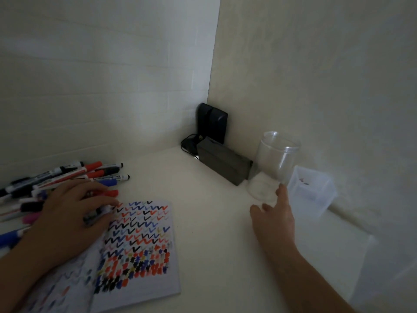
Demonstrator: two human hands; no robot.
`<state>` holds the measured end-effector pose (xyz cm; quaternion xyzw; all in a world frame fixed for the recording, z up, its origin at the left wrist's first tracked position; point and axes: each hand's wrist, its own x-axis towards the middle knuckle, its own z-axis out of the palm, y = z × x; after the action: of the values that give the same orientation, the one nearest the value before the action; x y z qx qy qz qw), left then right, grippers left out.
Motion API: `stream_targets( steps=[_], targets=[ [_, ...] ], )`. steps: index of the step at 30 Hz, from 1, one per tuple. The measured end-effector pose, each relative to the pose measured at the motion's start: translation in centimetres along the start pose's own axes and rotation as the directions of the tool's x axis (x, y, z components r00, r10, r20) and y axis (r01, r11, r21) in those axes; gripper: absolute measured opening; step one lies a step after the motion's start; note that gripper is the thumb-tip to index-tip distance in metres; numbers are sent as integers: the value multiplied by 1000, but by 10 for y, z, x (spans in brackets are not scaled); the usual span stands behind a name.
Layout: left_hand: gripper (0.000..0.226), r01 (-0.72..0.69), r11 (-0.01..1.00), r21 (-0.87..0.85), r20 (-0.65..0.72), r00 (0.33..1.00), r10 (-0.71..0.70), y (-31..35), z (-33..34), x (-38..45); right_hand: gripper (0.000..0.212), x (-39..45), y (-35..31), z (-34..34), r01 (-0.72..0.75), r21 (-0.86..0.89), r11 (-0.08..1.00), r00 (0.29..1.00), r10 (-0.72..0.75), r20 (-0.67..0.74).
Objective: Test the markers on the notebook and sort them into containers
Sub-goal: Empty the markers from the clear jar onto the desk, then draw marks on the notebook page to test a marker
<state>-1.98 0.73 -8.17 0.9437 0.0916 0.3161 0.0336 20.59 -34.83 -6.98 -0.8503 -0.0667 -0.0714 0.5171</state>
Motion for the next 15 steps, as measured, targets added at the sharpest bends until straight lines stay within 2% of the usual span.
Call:
stream_targets(
  steps=[1,2,3,4,5,6,7,9,11,13,15],
  targets=[
    [37,4,1000,0,7,1000,-4,-1,0,0,75,-11,-5,-1,65,-15,998,998,-65,-21],
    [36,10,1000,1,15,1000,-10,-2,0,-1,64,-20,-14,1,205,-52,977,977,-208,-46],
    [36,15,1000,2,19,1000,-15,-2,0,-2,54,-22,-24,6,394,-88,915,916,-399,-47],
    [35,19,1000,1,21,1000,-19,-1,0,-2,45,-19,-35,13,569,-113,815,818,-574,-19],
    [35,20,1000,-4,19,1000,-20,0,-1,-1,41,-9,-48,24,686,-133,715,724,-689,27],
    [35,22,1000,-7,12,1000,-22,1,-1,-1,41,5,-63,37,742,-168,649,667,-741,85],
    [35,24,1000,-9,6,1000,-24,2,-2,-1,44,23,-76,51,756,-233,612,649,-748,142],
    [36,26,1000,-13,4,1000,-26,5,-4,-1,54,62,-97,75,689,-434,581,711,-658,249],
    [36,30,999,-27,6,1000,-30,6,-4,-1,58,92,-103,92,550,-614,566,831,-442,337],
    [35,50,998,-45,2,999,-50,6,-5,-2,50,101,-102,99,437,-702,562,898,-238,369],
    [35,77,995,-61,5,997,-77,6,-6,-3,39,89,-99,101,446,-726,523,894,-291,339]
  ],
)
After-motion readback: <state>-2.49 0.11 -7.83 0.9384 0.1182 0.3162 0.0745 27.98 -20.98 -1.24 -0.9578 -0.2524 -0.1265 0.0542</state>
